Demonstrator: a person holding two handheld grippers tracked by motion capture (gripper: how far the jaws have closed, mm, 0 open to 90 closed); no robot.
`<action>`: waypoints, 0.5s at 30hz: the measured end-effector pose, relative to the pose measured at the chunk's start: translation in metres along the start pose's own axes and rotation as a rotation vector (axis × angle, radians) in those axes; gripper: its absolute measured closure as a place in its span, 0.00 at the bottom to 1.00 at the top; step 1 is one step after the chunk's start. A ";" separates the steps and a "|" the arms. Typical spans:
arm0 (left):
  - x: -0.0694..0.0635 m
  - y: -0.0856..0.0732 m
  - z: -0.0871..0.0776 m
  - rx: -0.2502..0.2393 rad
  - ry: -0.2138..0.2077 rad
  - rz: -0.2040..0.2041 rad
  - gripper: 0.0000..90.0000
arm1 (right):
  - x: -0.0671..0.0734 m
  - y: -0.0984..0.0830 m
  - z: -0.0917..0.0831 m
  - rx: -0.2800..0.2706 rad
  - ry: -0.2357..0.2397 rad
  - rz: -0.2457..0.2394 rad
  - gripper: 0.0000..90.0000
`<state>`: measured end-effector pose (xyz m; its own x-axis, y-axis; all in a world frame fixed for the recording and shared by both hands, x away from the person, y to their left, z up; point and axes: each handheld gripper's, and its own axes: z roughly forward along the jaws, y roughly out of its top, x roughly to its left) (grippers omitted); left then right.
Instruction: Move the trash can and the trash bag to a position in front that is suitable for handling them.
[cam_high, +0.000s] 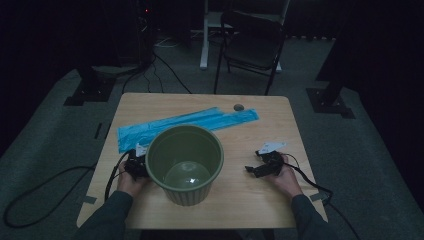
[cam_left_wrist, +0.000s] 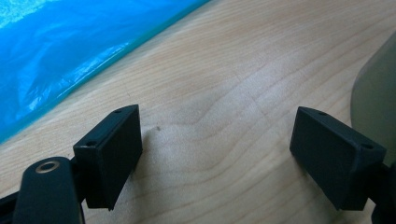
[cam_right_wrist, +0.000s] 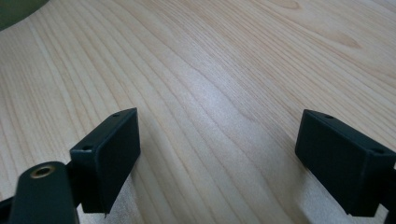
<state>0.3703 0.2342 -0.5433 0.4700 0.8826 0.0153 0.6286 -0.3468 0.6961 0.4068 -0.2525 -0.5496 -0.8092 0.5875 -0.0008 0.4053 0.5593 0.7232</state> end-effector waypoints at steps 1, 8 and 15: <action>-0.001 0.001 0.000 0.015 0.010 -0.011 0.19 | 0.001 -0.001 -0.001 -0.003 -0.008 0.008 0.16; -0.006 0.011 -0.010 0.126 0.023 -0.033 0.39 | 0.006 -0.002 -0.005 -0.001 -0.037 0.040 0.28; -0.002 0.009 -0.022 0.170 -0.026 -0.073 0.60 | 0.009 0.000 -0.012 0.028 -0.046 0.050 0.51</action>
<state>0.3609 0.2365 -0.5212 0.4338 0.8995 -0.0512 0.7563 -0.3327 0.5634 0.3950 -0.2542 -0.5416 -0.7672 0.6414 0.0028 0.4573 0.5440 0.7035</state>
